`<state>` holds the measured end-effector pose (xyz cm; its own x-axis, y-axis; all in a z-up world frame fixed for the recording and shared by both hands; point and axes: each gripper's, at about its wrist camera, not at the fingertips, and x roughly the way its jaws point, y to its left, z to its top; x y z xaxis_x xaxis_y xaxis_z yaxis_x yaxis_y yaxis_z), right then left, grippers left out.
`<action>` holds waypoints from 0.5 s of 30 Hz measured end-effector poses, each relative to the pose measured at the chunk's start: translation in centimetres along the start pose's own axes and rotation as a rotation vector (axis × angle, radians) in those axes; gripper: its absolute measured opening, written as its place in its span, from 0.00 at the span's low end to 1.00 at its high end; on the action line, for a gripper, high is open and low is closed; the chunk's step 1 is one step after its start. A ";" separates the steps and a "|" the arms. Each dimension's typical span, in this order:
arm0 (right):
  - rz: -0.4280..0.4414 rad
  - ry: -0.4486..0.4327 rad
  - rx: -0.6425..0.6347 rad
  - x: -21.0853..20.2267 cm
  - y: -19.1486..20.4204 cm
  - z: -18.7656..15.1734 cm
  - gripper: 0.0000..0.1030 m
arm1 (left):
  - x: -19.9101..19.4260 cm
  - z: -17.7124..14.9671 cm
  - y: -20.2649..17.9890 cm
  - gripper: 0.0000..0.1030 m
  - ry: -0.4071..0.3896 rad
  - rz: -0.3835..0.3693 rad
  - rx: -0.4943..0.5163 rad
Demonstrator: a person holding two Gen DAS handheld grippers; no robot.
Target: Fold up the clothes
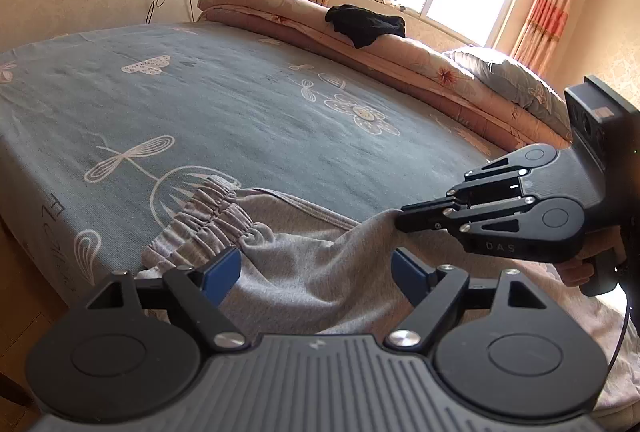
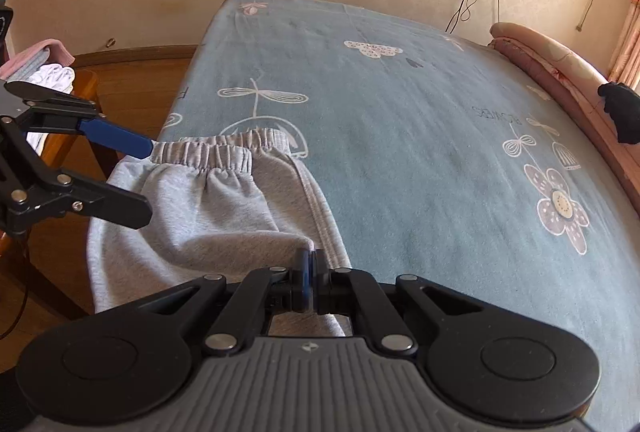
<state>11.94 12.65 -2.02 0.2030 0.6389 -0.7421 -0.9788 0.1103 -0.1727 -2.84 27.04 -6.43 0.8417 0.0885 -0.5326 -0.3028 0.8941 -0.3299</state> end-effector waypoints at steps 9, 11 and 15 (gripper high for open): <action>-0.022 0.075 0.106 4.8 -1.8 -0.6 0.03 | -0.2 0.1 0.0 0.80 0.002 -0.002 0.014; -0.025 0.045 0.135 3.0 -2.3 -0.9 0.06 | -0.5 0.3 0.1 0.80 -0.002 -0.002 0.031; -0.049 -0.006 0.188 -1.7 -3.3 -2.1 0.11 | 0.0 1.7 0.6 0.80 -0.012 0.022 0.089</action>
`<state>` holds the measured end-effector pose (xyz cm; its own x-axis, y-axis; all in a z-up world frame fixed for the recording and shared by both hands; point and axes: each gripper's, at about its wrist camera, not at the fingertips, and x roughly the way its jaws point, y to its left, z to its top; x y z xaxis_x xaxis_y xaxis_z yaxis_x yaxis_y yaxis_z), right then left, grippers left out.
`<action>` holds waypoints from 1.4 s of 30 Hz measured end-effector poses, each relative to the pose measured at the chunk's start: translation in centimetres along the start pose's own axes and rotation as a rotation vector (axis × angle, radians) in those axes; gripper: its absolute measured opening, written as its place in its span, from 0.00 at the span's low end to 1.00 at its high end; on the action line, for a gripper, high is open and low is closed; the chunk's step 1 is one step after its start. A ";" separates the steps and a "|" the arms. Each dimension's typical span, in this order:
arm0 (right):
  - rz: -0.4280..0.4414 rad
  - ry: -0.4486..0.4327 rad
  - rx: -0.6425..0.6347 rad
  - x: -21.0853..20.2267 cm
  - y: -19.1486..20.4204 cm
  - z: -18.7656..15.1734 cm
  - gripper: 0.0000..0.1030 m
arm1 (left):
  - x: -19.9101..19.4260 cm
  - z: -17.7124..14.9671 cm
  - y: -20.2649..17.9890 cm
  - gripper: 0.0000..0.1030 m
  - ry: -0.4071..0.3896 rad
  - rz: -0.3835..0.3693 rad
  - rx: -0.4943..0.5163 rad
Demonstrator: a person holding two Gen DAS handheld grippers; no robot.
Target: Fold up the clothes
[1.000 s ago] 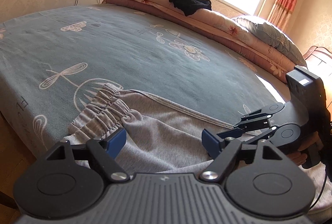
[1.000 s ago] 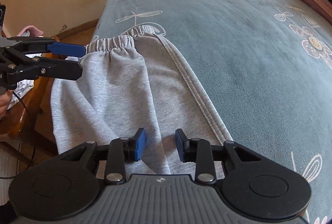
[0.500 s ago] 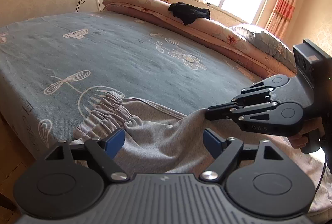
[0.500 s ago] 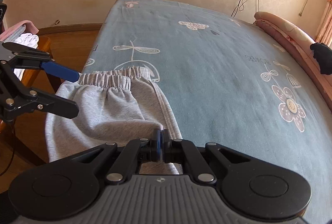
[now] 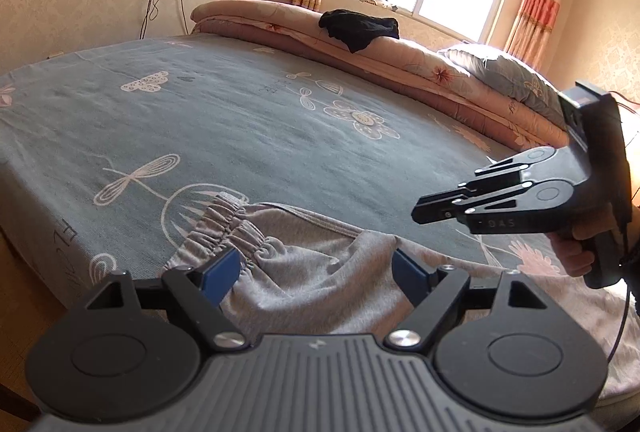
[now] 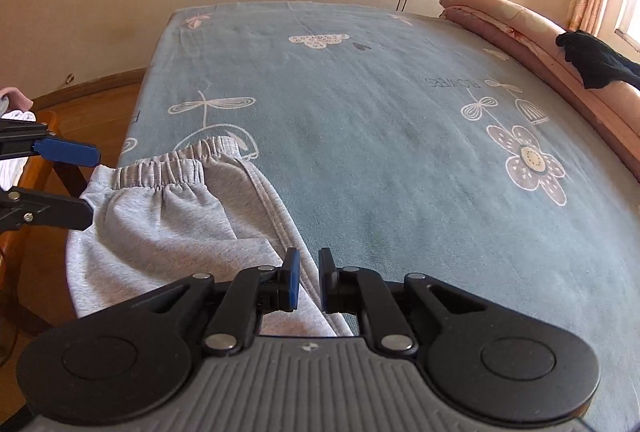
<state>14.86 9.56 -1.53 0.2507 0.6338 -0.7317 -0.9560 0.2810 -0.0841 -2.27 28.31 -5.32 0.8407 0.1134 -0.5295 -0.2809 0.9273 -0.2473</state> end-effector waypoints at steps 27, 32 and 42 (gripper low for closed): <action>-0.043 -0.067 0.417 -11.3 0.6 -15.4 0.32 | 9.3 -0.5 -1.6 0.50 0.249 0.082 0.587; -0.043 -0.073 0.440 -11.4 0.9 -15.8 0.33 | 8.7 -0.9 -2.5 0.33 0.221 0.127 0.644; -0.071 -0.080 0.453 -11.9 1.3 -16.1 0.41 | 6.2 2.9 -2.3 0.28 0.061 0.136 0.530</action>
<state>8.18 -9.21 -3.87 0.3409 0.6500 -0.6792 -0.7776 0.6010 0.1848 4.89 27.92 -5.68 0.7803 0.2388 -0.5780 -0.1003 0.9601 0.2612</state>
